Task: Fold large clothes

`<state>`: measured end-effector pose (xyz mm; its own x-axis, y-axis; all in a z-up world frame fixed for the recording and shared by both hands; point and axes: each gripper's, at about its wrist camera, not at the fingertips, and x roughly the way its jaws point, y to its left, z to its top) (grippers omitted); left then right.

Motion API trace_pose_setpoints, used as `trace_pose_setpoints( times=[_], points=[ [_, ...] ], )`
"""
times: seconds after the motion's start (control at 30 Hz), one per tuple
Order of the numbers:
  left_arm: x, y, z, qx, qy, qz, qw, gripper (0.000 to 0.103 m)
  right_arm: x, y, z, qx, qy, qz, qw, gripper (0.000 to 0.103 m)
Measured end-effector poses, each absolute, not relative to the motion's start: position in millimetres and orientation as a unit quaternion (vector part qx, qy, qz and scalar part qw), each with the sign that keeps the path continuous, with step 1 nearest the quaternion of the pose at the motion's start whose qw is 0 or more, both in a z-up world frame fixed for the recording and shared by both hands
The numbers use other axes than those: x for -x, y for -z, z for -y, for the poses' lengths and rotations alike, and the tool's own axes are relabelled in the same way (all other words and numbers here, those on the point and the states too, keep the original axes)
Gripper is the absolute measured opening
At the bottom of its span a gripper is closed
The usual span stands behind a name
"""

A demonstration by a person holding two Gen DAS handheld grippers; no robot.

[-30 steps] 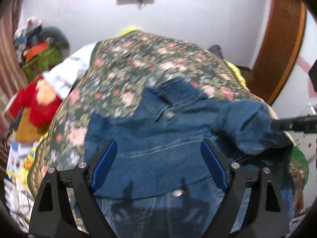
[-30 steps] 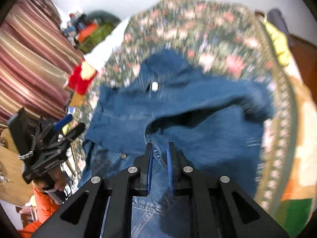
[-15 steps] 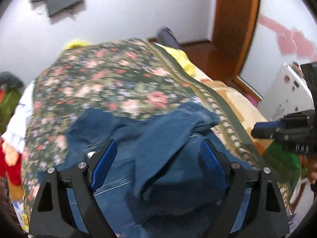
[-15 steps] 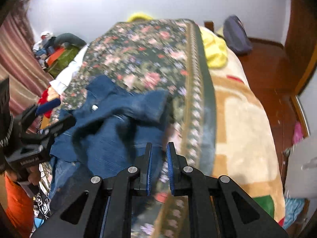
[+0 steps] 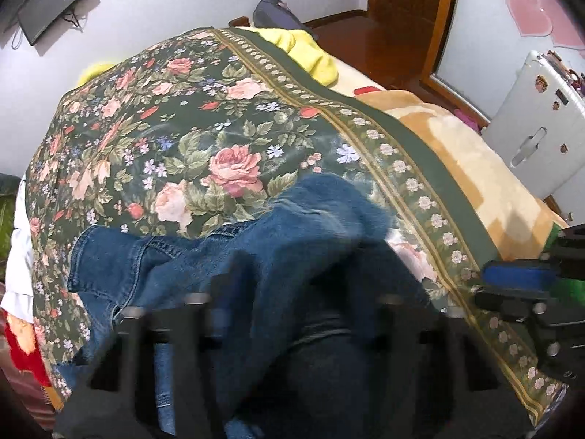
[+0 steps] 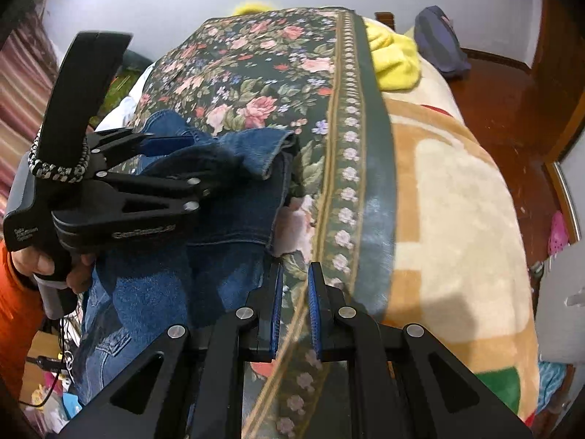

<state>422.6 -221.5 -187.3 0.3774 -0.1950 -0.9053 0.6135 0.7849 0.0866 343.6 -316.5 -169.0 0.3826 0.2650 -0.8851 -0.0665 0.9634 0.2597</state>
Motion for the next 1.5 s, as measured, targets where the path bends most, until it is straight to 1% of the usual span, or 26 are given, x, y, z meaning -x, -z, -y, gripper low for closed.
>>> trace_pose_setpoints(
  times=[0.13,0.27,0.37,0.43,0.53,0.6,0.63,0.7,0.73,0.77,0.83,0.9,1.07,1.13,1.17,1.23,1.3,1.37,1.43,1.5],
  points=[
    [-415.8,170.0,214.6,-0.210,0.241,-0.467,0.824,0.021,-358.8,174.7,308.4,-0.104,-0.114,-0.552,0.819,0.010],
    [-419.8,132.3,176.4,-0.155,0.222,-0.438,0.857,0.019,-374.7,177.8,299.1,-0.108,-0.116,-0.554,0.818,0.010],
    [-420.8,106.4,134.0,-0.122,0.198,-0.417,0.879,0.019,-385.1,188.7,288.3,-0.086,-0.109,-0.561,0.816,0.010],
    [-420.3,96.4,105.1,-0.104,0.178,-0.409,0.889,0.018,-388.0,197.0,284.9,-0.074,-0.104,-0.563,0.816,0.010],
    [-415.5,89.6,55.5,-0.073,0.144,-0.405,0.900,0.010,-386.2,202.6,287.3,-0.076,-0.100,-0.566,0.815,0.010],
    [-409.6,92.6,21.9,-0.053,0.120,-0.408,0.904,0.010,-384.1,202.9,289.7,-0.079,-0.100,-0.567,0.814,0.011],
    [-405.5,97.3,2.7,-0.036,0.110,-0.414,0.903,0.010,-383.1,202.9,289.8,-0.078,-0.098,-0.568,0.814,0.012],
    [-395.5,110.4,-27.9,-0.006,0.098,-0.429,0.898,0.010,-382.2,203.3,288.4,-0.067,-0.091,-0.569,0.815,0.021],
    [-391.1,117.8,-40.5,0.006,0.094,-0.436,0.895,0.010,-380.8,202.5,286.5,-0.053,-0.078,-0.568,0.818,0.032],
    [-384.3,130.1,-58.0,0.024,0.090,-0.447,0.890,0.010,-380.0,201.8,284.9,-0.039,-0.064,-0.567,0.820,0.048],
    [-373.6,148.8,-78.6,0.049,0.081,-0.464,0.881,0.010,-377.8,199.4,283.6,-0.015,-0.034,-0.561,0.827,0.062],
    [-360.9,176.7,-99.6,0.078,0.080,-0.490,0.864,0.010,-376.2,198.6,285.5,-0.021,-0.036,-0.561,0.826,0.062],
    [-333.4,236.3,-126.2,0.135,0.088,-0.543,0.824,0.010,-373.5,195.3,298.3,-0.099,-0.043,-0.581,0.807,0.062],
    [-326.4,252.4,-131.7,0.156,0.091,-0.553,0.814,0.013,-370.5,194.1,298.7,-0.125,-0.047,-0.586,0.799,0.062],
    [-325.2,256.5,-132.7,0.163,0.092,-0.555,0.811,0.017,-369.6,193.8,297.3,-0.131,-0.047,-0.588,0.797,0.062],
    [-324.1,265.8,-136.3,0.177,0.097,-0.558,0.805,0.020,-367.6,191.7,291.8,-0.131,-0.044,-0.588,0.797,0.062],
    [-327.2,267.4,-137.1,0.182,0.101,-0.557,0.804,0.026,-365.5,189.1,285.0,-0.123,-0.044,-0.586,0.799,0.062],
    [-331.6,267.4,-136.8,0.190,0.099,-0.553,0.806,0.040,-363.6,186.0,277.3,-0.118,-0.049,-0.585,0.801,0.062],
    [-339.1,264.4,-134.8,0.184,0.091,-0.543,0.814,0.049,-363.5,184.1,272.8,-0.116,-0.053,-0.584,0.801,0.062],
    [-347.9,263.0,-127.5,0.141,0.062,-0.538,0.829,0.049,-363.9,183.4,269.6,-0.117,-0.057,-0.585,0.801,0.062]
  ],
)
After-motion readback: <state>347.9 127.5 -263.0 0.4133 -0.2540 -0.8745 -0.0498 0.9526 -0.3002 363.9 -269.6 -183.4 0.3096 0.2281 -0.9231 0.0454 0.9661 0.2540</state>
